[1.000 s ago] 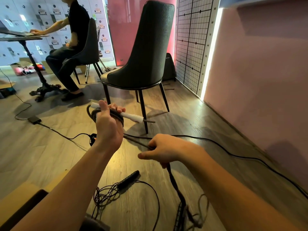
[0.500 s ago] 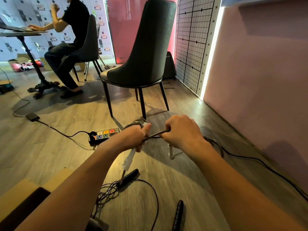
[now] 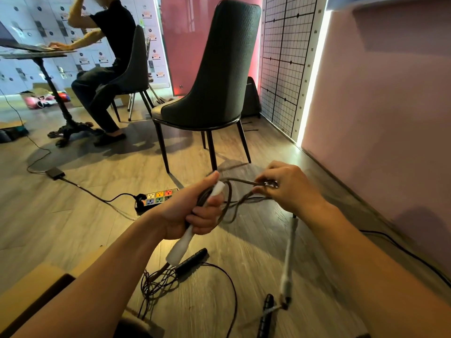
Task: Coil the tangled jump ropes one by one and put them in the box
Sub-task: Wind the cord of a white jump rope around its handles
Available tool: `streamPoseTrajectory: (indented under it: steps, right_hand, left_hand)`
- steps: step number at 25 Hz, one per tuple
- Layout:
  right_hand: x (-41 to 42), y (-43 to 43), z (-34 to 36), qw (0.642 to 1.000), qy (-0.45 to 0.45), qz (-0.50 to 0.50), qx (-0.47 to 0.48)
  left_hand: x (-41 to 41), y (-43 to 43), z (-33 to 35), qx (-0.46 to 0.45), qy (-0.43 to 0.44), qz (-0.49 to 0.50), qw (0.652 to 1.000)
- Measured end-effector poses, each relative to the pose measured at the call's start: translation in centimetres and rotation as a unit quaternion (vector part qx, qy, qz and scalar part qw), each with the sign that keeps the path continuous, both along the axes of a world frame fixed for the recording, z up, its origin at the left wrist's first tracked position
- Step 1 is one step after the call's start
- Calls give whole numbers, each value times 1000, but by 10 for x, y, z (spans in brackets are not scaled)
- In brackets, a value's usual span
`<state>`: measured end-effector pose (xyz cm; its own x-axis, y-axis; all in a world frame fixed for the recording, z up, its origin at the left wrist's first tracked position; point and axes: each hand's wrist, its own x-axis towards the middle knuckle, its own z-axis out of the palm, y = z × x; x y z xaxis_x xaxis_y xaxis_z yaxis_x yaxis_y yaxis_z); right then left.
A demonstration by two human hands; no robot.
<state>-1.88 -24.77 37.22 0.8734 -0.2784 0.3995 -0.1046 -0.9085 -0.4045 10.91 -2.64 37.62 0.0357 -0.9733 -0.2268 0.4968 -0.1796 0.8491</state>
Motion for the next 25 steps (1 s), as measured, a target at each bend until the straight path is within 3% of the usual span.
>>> streamPoseTrajectory:
  steps: [5,11,14,19,22,25]
  right_hand:
    - [-11,-5,6,993,-59,50,86]
    - [-9,-3,-2,996,-63,56,33]
    - [-7,-9,-2,998,-51,-7,45]
    - [-1,-29,-17,981,98,-163,48]
    - [-4,-32,-13,964,86,-246,52]
    - [-19,-43,-5,950,55,-301,63]
  left_hand:
    - [11,4,2,-22,32,244,969]
    - [12,0,2,-38,69,339,937]
    - [18,-2,1,-52,106,407,906]
    - [24,-3,-5,-37,154,465,871]
    - [27,-4,-5,-74,206,476,851]
    - [42,5,-4,-136,270,518,800]
